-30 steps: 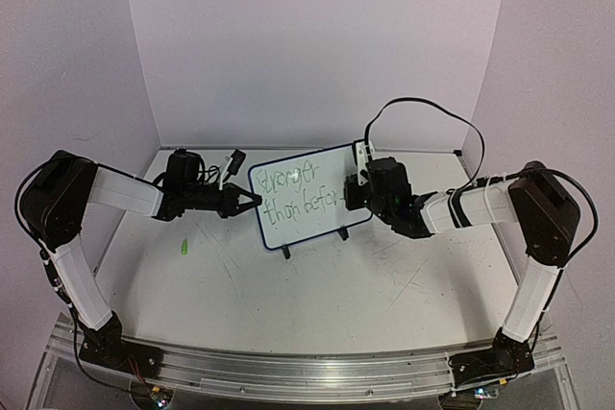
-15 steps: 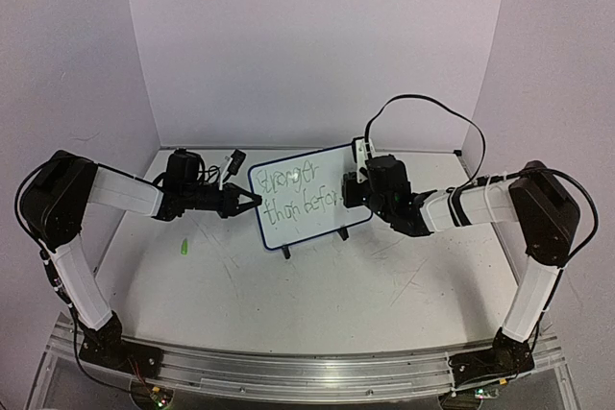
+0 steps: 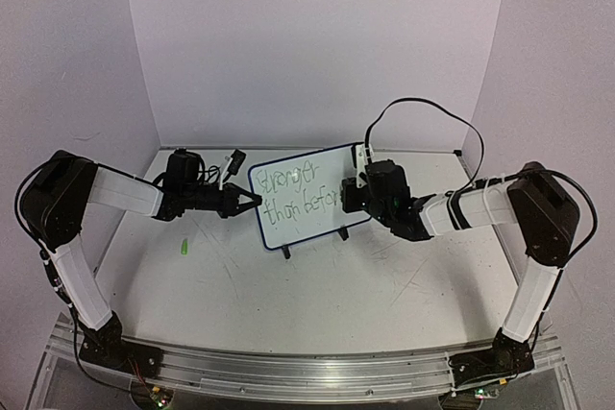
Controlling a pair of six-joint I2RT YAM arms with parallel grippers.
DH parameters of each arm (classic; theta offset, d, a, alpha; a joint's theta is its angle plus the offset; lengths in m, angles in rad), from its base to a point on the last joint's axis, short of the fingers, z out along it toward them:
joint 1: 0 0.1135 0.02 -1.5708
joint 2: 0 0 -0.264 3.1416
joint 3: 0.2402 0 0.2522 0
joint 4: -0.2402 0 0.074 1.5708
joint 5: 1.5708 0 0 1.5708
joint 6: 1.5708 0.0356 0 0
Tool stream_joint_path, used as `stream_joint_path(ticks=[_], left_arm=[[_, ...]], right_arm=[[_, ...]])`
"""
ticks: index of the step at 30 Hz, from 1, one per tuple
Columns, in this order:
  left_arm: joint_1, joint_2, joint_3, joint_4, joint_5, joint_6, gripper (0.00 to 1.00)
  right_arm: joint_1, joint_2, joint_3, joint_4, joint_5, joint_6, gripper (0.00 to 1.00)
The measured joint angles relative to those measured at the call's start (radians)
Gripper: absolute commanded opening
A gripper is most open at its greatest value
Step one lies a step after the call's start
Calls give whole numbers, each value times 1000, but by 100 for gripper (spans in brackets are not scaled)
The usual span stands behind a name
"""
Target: Write a sentence on the whiteboard
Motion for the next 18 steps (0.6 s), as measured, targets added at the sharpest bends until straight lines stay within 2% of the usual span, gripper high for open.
stream_joint_path(ticks=[18], left_arm=[[0,0,0,-2,-7,-4,0]], right_arm=[[3,16,-12,16,7,9,0]])
